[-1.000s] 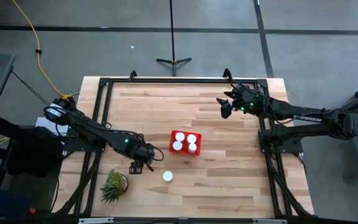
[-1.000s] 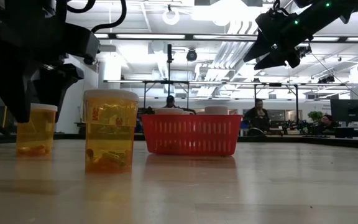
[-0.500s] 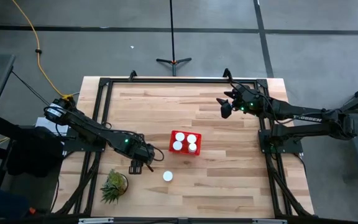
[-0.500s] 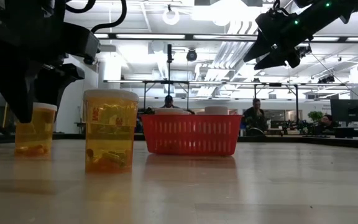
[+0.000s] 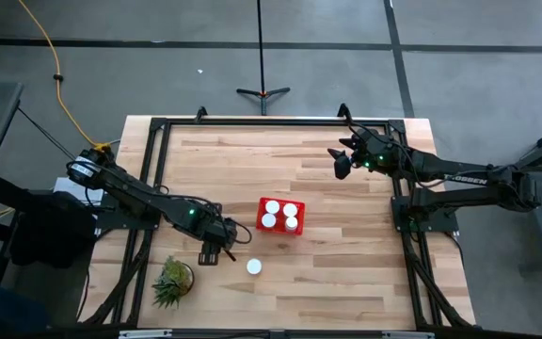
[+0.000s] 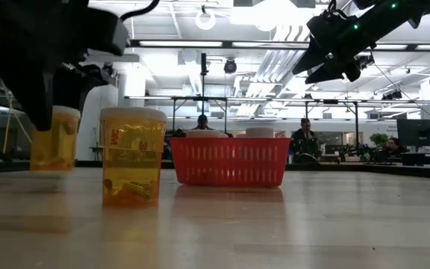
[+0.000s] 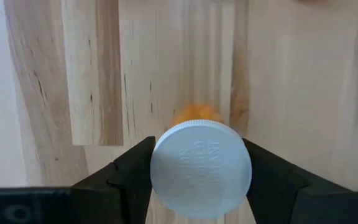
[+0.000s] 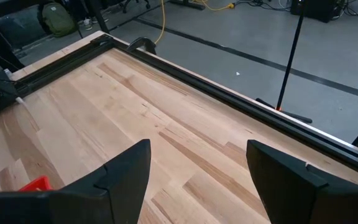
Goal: Pick and place pill bottles into a basket
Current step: Put the top orange pill bottle into the red bin
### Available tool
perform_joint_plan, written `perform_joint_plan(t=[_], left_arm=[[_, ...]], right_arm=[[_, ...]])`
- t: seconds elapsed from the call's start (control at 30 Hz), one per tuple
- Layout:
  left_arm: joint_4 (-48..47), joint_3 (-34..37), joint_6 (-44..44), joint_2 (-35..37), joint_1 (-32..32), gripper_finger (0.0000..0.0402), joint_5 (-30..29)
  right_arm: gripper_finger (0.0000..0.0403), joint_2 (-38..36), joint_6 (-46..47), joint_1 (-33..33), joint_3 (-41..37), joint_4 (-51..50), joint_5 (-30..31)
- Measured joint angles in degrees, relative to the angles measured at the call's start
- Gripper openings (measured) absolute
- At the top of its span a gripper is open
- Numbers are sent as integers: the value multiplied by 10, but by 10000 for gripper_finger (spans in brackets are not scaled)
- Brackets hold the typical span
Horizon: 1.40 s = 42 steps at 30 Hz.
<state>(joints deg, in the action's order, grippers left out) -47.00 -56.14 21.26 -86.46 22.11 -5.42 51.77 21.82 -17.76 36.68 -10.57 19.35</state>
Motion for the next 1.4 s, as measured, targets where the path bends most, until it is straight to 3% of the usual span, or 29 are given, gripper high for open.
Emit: perform_joint_plan(t=[0.23,0.4,0.73,0.93,1.13,1.4], left_arm=[[-7,-46,-8,0,-9,257,-9],[-11,-91,-35,0,-51,240,-11],[-5,-188,-118,-1,-131,251,-13],[3,-242,-135,-42,-160,241,-5],[-11,-290,-170,-96,-161,263,0],[36,-305,-181,-134,-161,239,19]], right_arm=[[256,0,0,0,0,0,0],[256,0,1,0,0,-2,0],[256,0,2,0,0,-12,0],[256,0,2,0,0,-12,0],[256,0,4,0,0,-14,5],[256,0,3,0,0,-15,11]])
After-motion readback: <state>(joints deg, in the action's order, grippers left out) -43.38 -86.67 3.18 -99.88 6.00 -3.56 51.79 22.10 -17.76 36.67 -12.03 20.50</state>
